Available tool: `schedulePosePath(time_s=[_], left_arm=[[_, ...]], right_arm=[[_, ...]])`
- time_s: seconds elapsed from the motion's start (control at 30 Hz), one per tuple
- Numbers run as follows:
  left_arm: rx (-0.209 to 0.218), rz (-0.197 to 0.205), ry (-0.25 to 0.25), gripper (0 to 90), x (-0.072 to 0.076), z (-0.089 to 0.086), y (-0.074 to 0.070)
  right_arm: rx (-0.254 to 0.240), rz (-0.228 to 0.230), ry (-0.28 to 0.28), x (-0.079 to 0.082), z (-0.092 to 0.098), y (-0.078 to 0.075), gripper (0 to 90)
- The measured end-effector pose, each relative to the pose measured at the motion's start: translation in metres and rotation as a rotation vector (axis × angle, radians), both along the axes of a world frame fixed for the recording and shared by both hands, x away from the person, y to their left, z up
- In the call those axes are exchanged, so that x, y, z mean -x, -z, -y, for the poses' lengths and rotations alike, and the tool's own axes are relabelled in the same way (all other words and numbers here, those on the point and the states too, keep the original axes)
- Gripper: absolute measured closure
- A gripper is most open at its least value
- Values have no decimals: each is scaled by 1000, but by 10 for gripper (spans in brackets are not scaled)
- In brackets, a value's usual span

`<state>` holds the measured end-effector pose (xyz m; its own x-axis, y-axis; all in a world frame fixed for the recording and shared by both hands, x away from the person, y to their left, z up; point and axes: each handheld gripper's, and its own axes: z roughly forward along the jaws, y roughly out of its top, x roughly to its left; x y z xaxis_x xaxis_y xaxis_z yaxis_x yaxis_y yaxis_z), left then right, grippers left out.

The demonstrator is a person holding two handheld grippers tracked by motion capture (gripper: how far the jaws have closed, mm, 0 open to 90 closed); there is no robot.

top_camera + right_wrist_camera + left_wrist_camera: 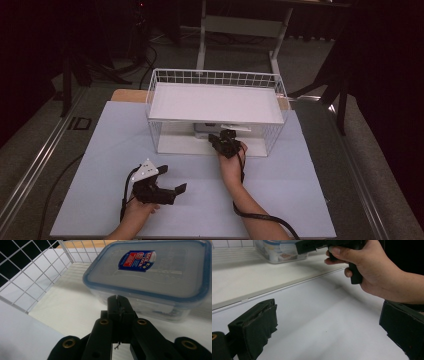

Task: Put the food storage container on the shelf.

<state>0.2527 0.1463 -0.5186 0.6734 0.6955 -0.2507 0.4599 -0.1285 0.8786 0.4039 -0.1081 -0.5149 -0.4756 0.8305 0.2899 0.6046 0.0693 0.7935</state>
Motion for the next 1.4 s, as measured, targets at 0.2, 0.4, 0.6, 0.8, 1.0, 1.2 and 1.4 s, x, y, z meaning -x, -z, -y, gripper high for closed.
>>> schedulePosePath(time_s=[0.2,0.4,0.6,0.8,1.0,1.2,1.4], left_arm=[[-16,32,13,24,2,1,-2],[-41,56,20,24,4,2,-2],[-36,80,16,24,5,0,-7],[-56,86,60,24,5,2,-13],[-52,103,81,24,6,-1,-26],[-32,99,80,24,8,-10,-31],[-41,109,86,24,12,-17,-31]], right_arm=[[-2,-12,-14,11,5,-4,863],[20,59,-56,27,7,-7,581],[9,97,-79,39,11,-13,339],[-18,98,-129,52,23,-18,131],[13,106,-140,66,34,-23,141],[14,108,-172,86,46,-29,152],[-1,129,-214,107,59,-35,155]])
